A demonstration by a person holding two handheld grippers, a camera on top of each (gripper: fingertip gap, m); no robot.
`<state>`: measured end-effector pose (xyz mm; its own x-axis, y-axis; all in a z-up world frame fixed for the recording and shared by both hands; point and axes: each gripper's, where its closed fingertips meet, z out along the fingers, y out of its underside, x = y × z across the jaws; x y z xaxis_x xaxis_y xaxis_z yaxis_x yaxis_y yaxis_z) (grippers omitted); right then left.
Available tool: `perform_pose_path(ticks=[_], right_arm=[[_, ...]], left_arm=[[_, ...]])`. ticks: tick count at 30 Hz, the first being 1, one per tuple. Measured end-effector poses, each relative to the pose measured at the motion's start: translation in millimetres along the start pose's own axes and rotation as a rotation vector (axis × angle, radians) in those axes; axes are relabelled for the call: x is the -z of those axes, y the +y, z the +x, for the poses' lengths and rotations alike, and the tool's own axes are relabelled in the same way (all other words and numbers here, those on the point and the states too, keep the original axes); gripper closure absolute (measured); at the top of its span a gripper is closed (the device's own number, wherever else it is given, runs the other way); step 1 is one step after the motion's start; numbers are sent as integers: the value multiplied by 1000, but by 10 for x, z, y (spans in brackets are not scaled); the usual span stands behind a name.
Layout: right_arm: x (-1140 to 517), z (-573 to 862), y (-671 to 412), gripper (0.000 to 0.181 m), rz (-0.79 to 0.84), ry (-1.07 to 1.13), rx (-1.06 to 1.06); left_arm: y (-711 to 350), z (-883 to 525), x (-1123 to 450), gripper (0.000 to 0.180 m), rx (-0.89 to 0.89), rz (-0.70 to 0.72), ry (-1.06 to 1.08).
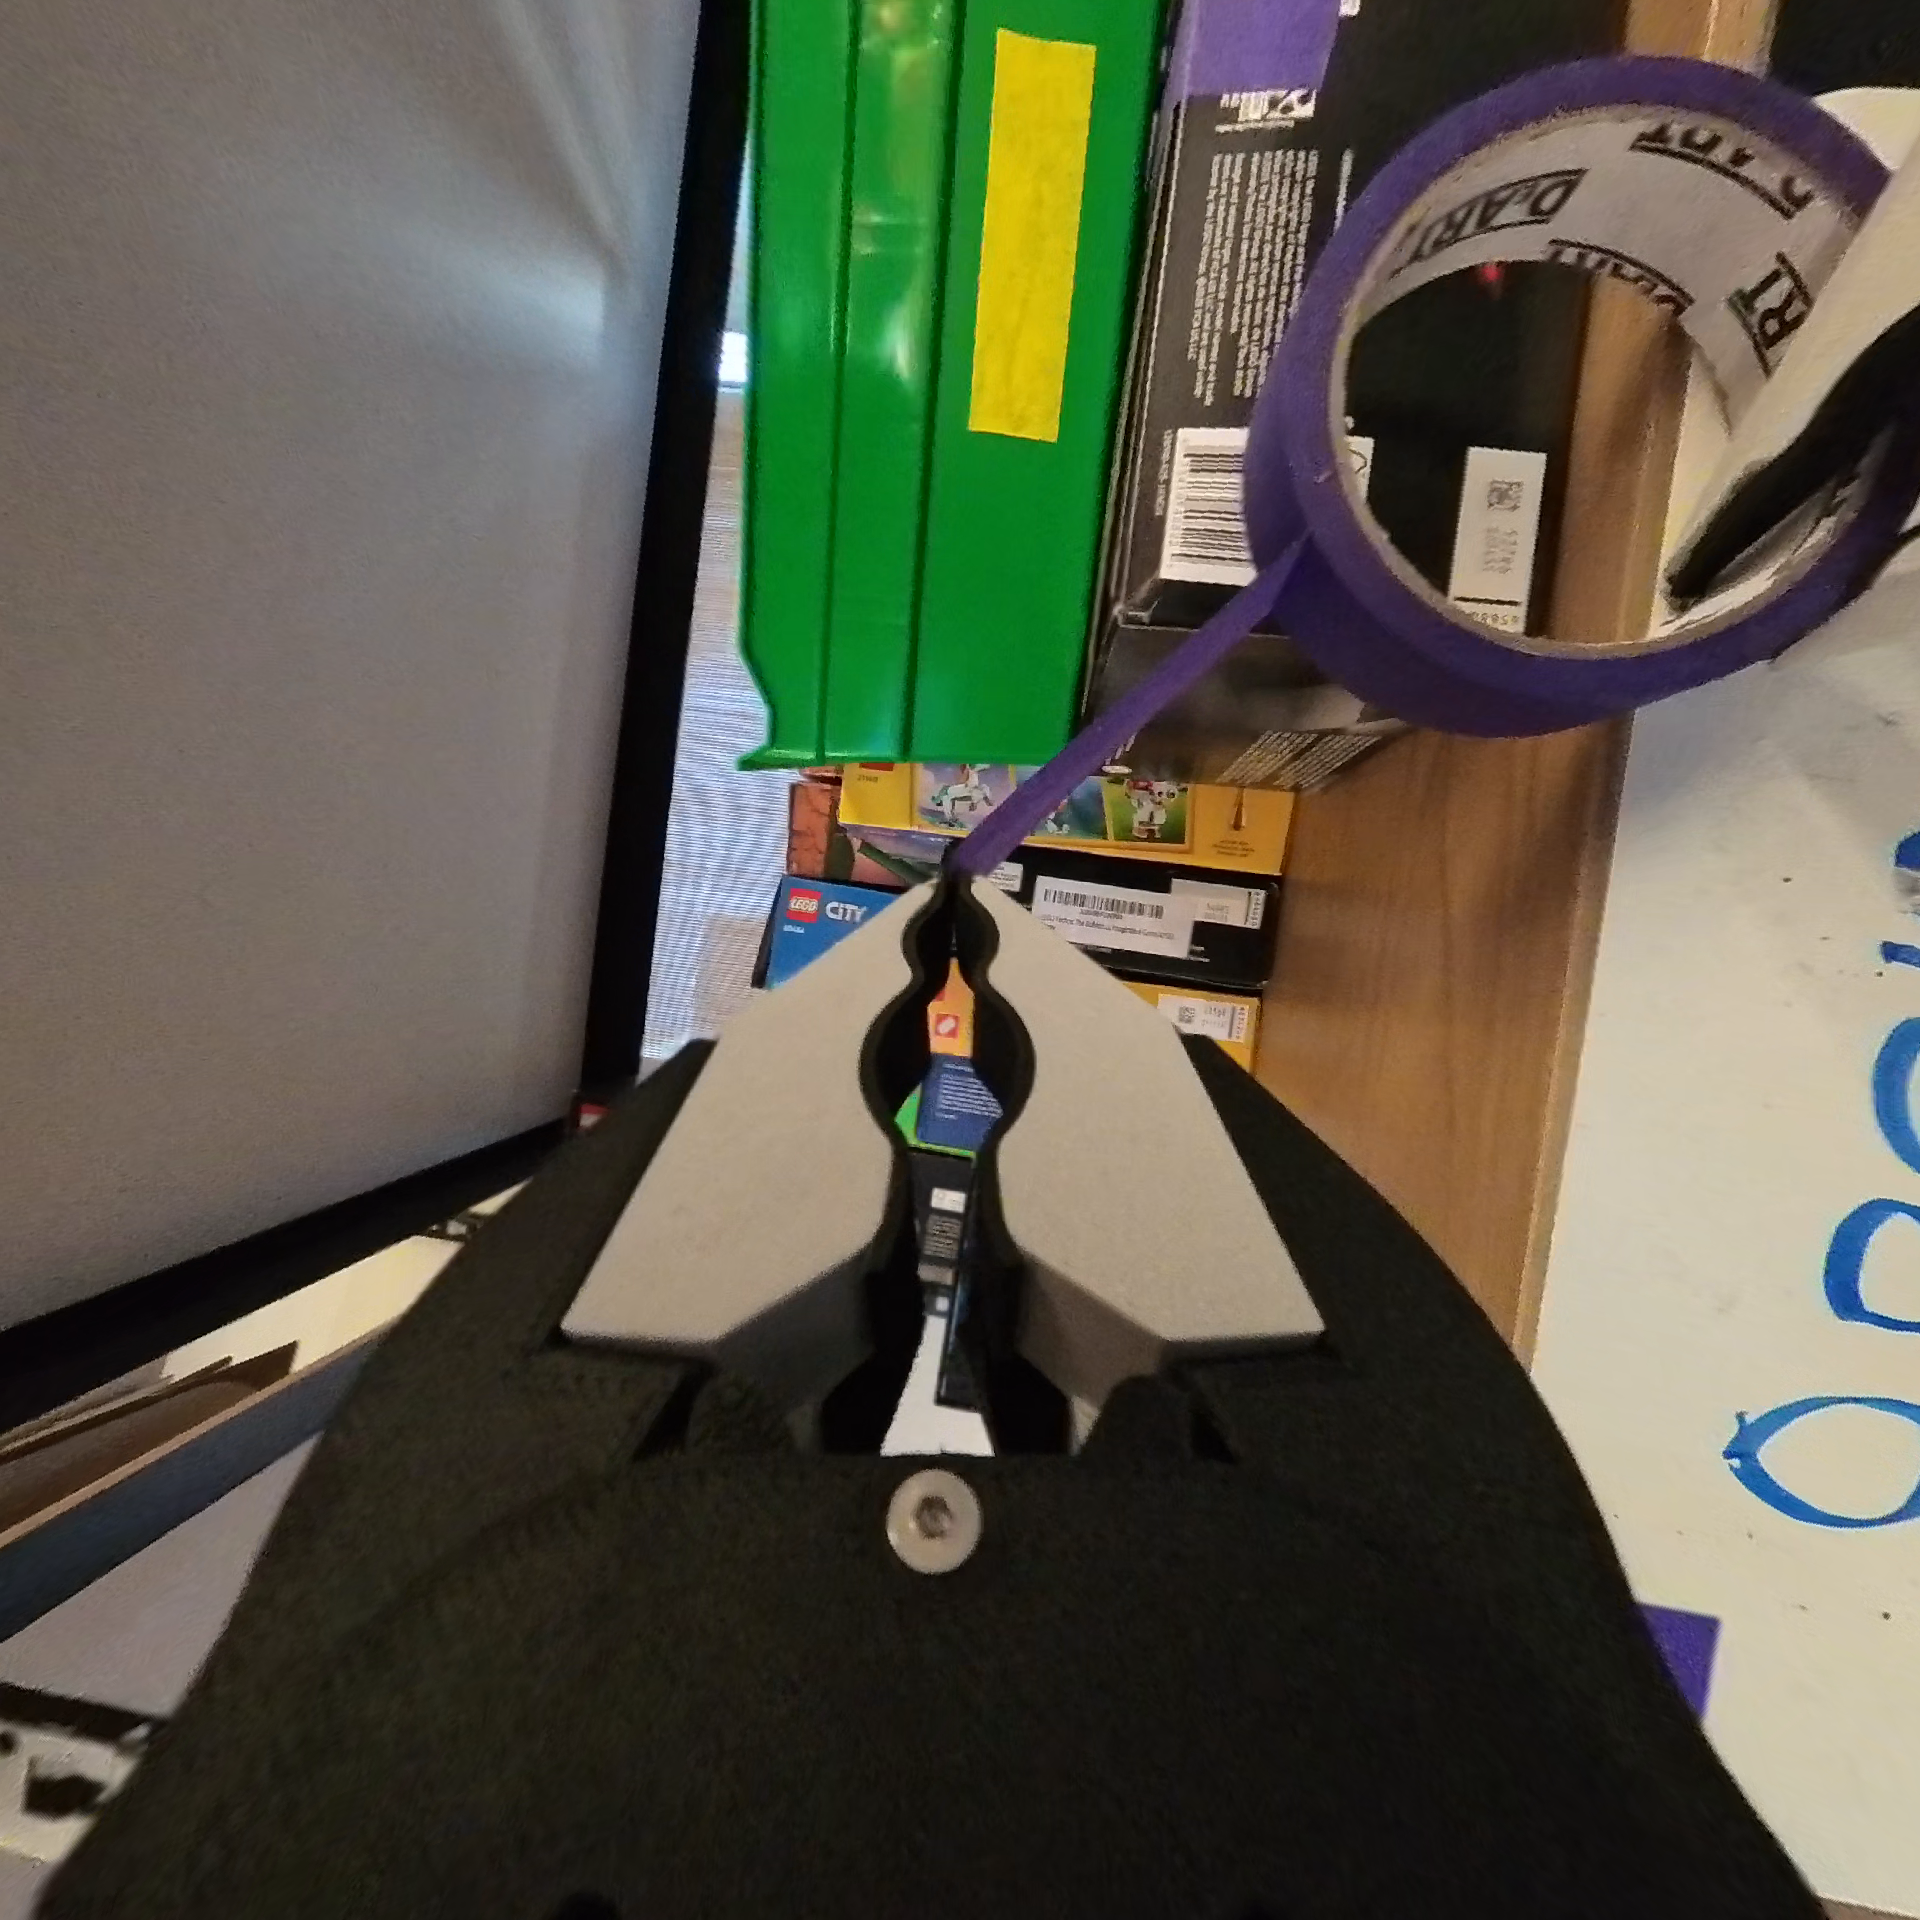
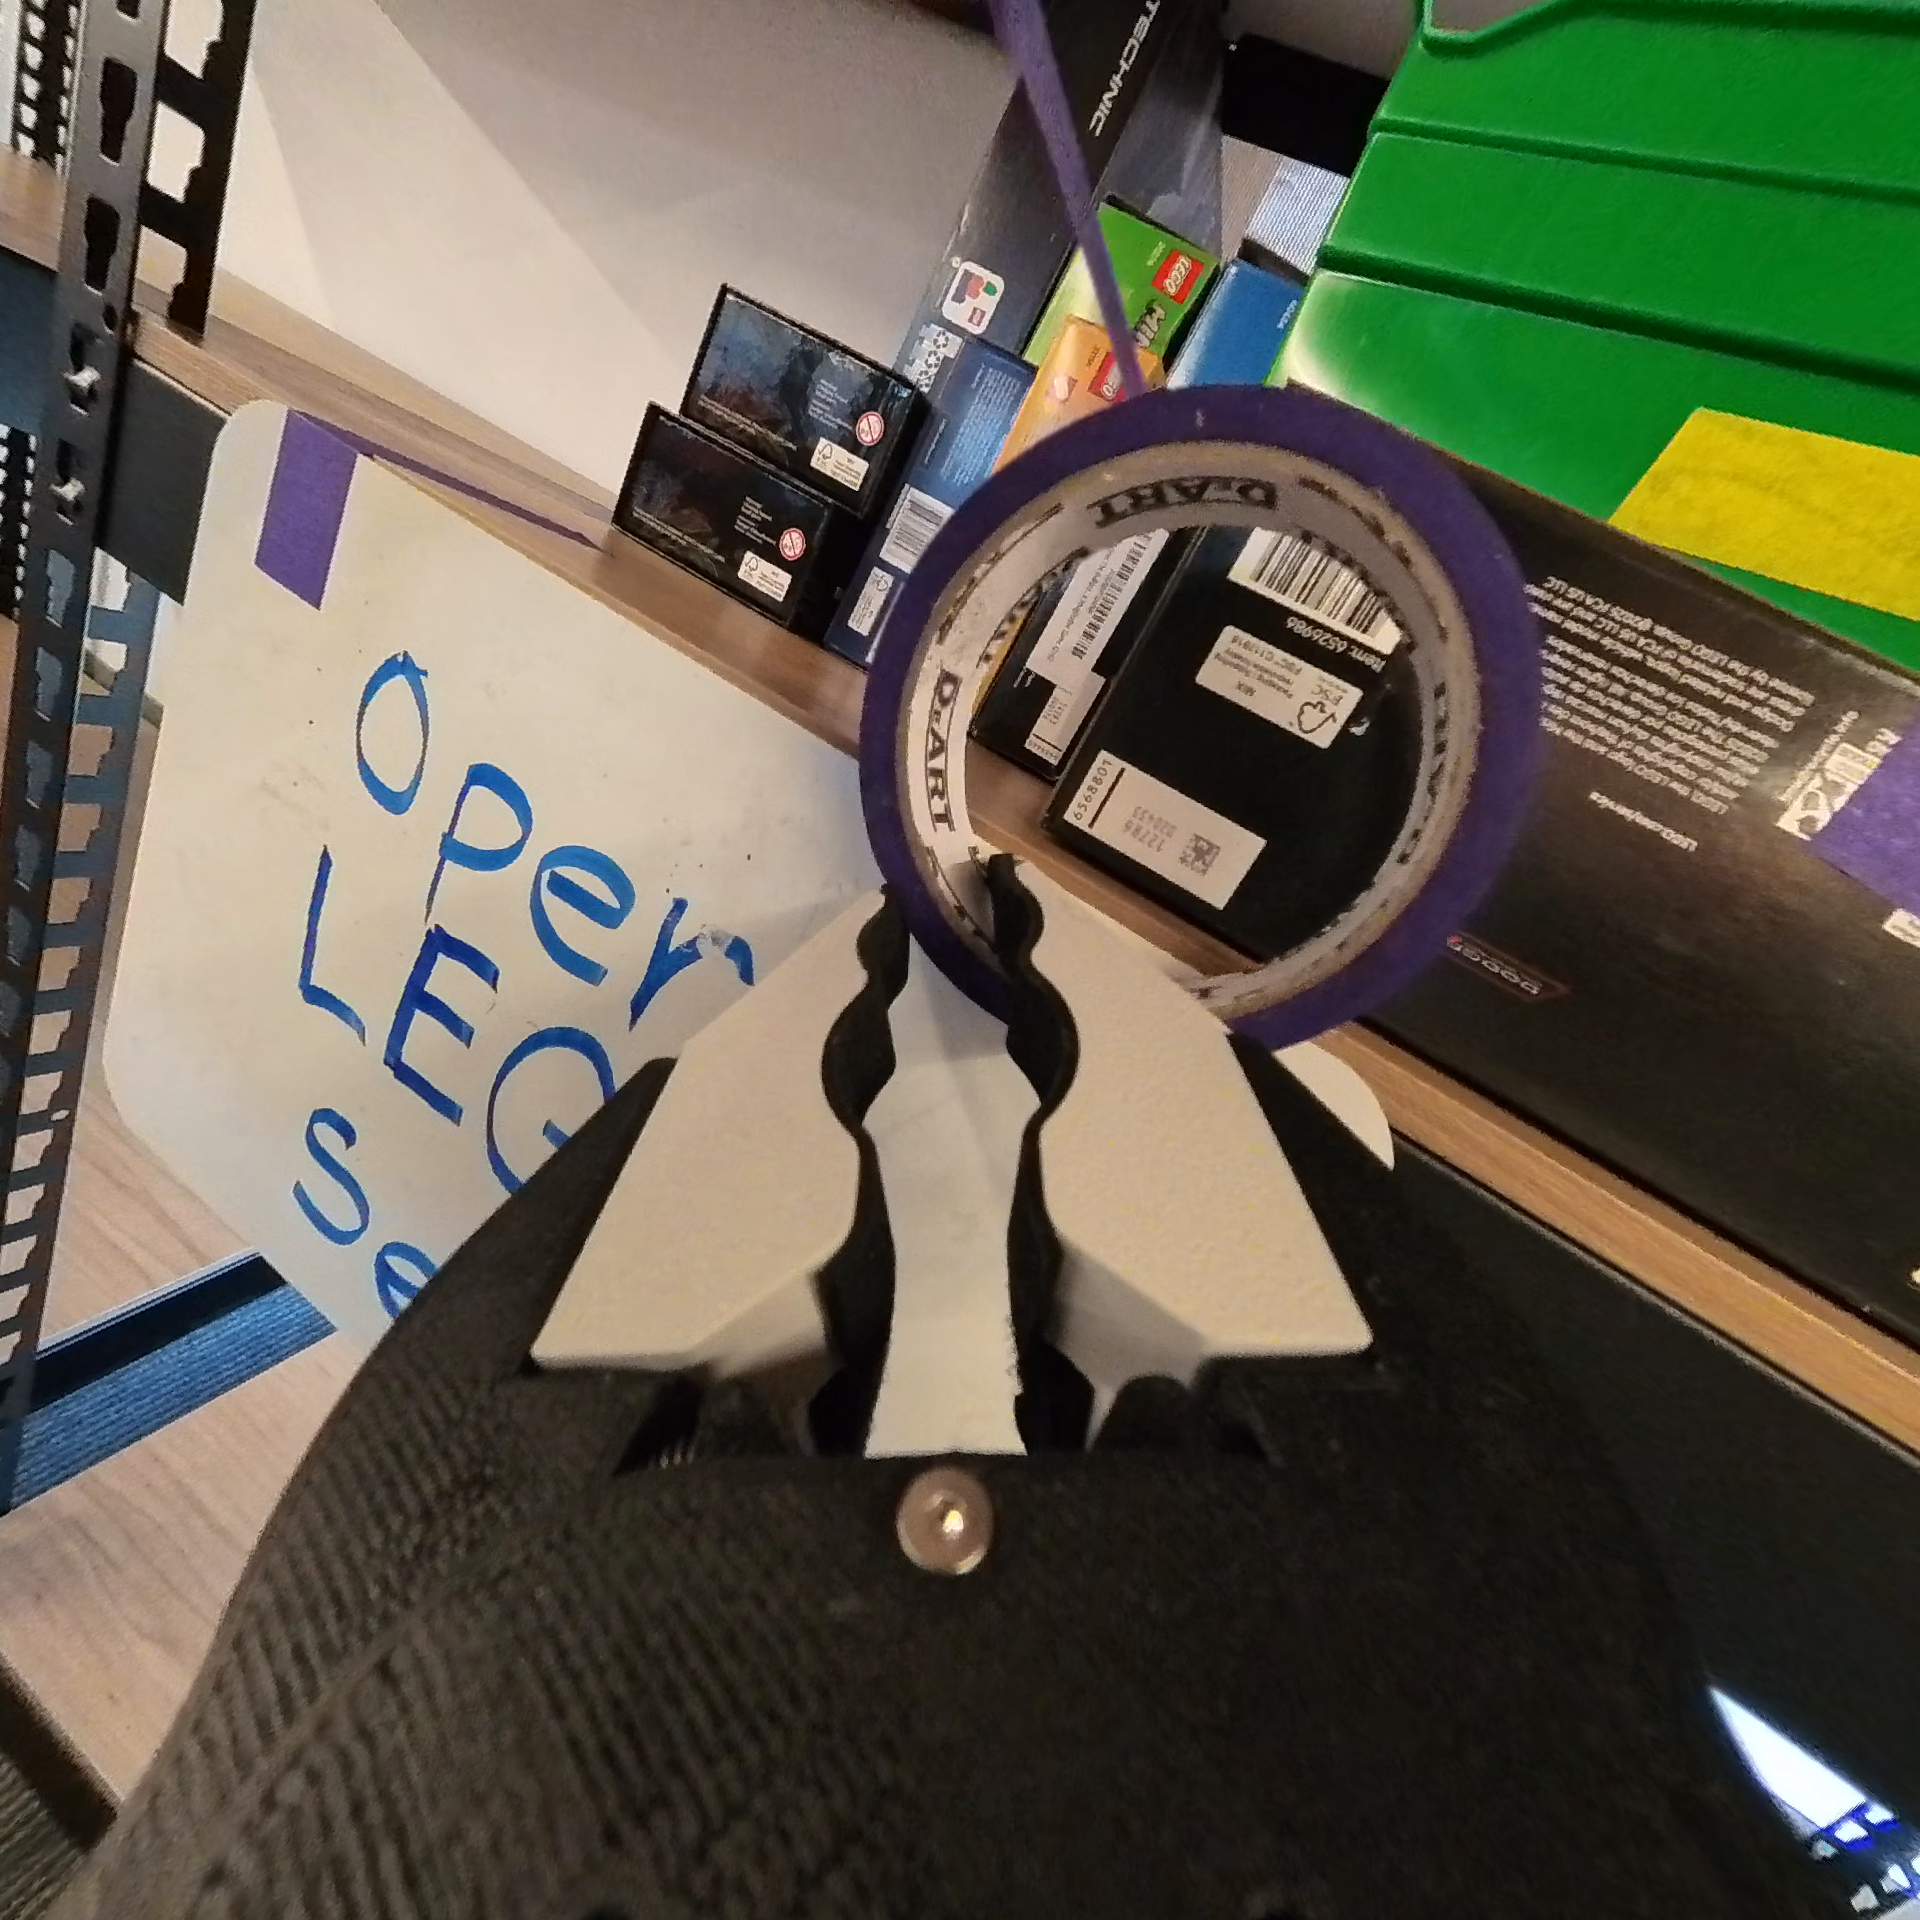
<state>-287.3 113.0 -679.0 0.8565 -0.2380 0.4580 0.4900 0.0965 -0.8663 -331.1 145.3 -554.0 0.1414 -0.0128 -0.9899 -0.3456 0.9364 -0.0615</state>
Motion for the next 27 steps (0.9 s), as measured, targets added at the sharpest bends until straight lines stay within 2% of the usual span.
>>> perform_pose_path(ticks=[6,9,12,14,16,18,23,27], right_arm=[[-4,-11,-3,167,-3,-10,-10],[-5,-14,-5,167,-3,-9,-9],[-6,-15,-5,167,-2,-12,-9],[-8,-18,-5,166,-2,-15,-6],[-11,-26,-4,166,-4,-21,-5],[-12,-28,-4,166,-3,-23,2],[-11,-39,0,165,-16,-50,20],[-6,-65,34,165,-24,-71,33]], left_arm=[[91,268,-58,177,155,-75,129],[149,357,38,154,314,-106,190],[140,365,168,148,503,-82,223],[209,419,227,138,560,-112,227],[227,470,276,138,568,-108,206],[149,519,325,145,545,-58,175],[119,658,372,153,268,-46,46],[120,634,417,145,300,-50,5]])
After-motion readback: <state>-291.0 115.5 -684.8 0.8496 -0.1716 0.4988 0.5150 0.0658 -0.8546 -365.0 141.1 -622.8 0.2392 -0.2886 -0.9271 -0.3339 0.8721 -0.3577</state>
